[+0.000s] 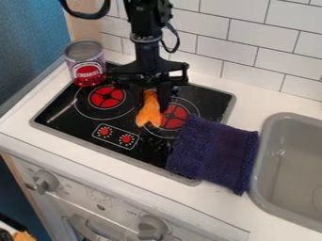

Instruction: Move the orange object to the lower middle of the burner

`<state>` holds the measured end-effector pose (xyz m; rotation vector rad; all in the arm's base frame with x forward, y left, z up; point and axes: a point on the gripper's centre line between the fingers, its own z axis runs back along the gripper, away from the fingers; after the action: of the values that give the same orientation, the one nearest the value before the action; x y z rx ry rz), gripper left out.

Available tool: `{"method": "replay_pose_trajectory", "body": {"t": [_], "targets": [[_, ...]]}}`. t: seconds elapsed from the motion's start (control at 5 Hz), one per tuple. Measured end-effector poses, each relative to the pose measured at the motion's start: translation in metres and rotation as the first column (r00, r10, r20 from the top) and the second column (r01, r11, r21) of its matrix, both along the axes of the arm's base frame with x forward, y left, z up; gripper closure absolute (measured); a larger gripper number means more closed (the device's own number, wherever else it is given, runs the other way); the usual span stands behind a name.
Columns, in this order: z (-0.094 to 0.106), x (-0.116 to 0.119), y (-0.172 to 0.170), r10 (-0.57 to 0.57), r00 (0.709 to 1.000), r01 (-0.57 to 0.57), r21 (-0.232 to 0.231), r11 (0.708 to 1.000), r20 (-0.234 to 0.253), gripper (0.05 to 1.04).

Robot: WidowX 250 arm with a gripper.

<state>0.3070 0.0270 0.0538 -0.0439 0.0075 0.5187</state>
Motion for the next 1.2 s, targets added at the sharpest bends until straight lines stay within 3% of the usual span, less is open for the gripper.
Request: {"method": "replay_pose_trajectory", "body": {"t": [0.6, 0.8, 1.0, 1.2], "targets": [[-0.03, 0.001, 0.012, 0.033, 0.999, -0.033, 0.043, 0.999, -0.016, 0.65], [-0.034, 0.002, 0.012, 0.046, 0.998, -0.043, 0.096, 0.994, -0.032, 0.578], [-0.031, 0.0, 0.014, 0.101, 0.995, -0.099, 0.104, 0.99, -0.015, 0.272], [-0.012, 0.0, 0.019, 0.126, 0.992, -0.127, 0.058, 0.99, 0.022, 0.084]]}}
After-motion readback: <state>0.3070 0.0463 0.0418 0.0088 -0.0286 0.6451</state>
